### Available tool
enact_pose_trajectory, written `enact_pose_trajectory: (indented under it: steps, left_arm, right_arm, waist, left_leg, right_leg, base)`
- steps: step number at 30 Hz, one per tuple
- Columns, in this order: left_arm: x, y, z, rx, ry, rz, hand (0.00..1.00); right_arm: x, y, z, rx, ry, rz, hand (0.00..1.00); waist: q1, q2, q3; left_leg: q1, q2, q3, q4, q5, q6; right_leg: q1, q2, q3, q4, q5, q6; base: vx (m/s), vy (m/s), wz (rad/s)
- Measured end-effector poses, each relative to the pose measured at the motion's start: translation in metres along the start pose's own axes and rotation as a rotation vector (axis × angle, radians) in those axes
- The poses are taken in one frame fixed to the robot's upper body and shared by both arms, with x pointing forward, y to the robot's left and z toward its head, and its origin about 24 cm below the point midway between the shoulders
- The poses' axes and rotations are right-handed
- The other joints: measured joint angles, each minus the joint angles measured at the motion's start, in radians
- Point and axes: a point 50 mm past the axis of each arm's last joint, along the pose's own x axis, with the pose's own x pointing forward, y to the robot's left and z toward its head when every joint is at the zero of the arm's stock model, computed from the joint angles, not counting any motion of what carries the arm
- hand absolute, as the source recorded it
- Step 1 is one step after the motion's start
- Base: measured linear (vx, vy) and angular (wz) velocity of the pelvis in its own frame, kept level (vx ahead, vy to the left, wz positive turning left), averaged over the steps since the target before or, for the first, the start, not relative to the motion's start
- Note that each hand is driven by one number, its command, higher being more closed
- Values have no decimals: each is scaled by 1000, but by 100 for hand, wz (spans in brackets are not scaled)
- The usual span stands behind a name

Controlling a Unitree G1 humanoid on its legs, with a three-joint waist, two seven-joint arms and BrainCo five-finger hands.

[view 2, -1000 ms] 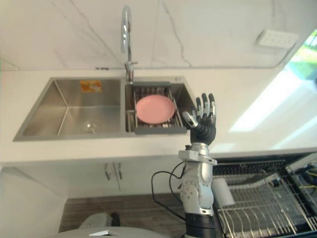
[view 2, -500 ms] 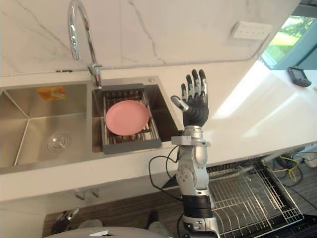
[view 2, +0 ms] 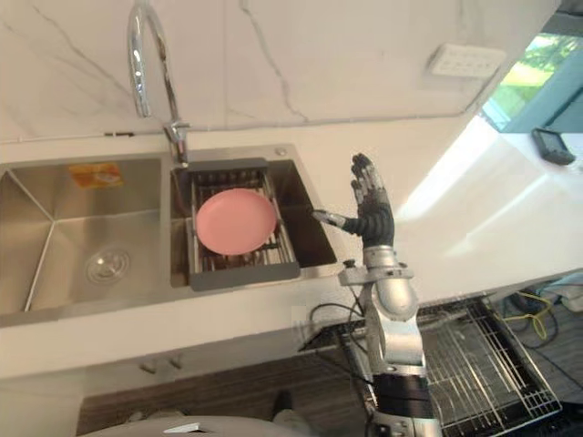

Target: Walk over to the sink, pick up the cup, carry it to the dishwasher, place the cup inside the dishwasher, then close the dishwasher door

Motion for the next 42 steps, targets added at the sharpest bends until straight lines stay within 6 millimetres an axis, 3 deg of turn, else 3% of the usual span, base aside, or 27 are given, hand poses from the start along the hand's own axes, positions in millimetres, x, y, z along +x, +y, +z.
enact_pose_trajectory:
  steps: [9,18,24,31,42]
  left_arm:
    - [-1,9,-4,11,32,34,0]
    - [-2,11,-7,23,49,38,0]
    - [-2,15,-5,46,48,47,0]
    - [-2,14,-5,47,49,46,0]
    - [-2,14,-4,53,47,44,0]
  right_arm:
    - [9,-6,6,-363,37,197,0]
    - [36,23,22,-656,-67,519,0]
    - [47,43,12,-851,-94,661,0]
    - [55,60,6,-1076,-168,799,0]
    - [53,63,-15,-1237,-135,898,0]
  waist:
    - [-13,-16,-41]
    - [-17,-20,-54]
    - [-6,-40,-80]
    - [1,-42,-81]
    - [14,-43,-82]
  left_leg:
    - [12,-3,-1,-34,18,-2]
    - [12,-10,-13,-72,45,-1]
    - [7,-15,-34,-86,55,3]
    - [1,-19,-45,-87,56,5]
    - [-7,-20,-59,-88,64,5]
  right_leg:
    - [1,-2,-3,0,0,0]
    - [-6,-7,-11,0,-2,2]
    - [-7,-11,-32,0,-4,5]
    - [-7,-14,-51,0,-5,7]
    - [-7,-16,-60,0,-5,7]
  base:
    - [-31,-4,2]
    - [-23,-2,6]
    - [12,1,10]
    - [-13,-3,4]
    - [-43,-10,4]
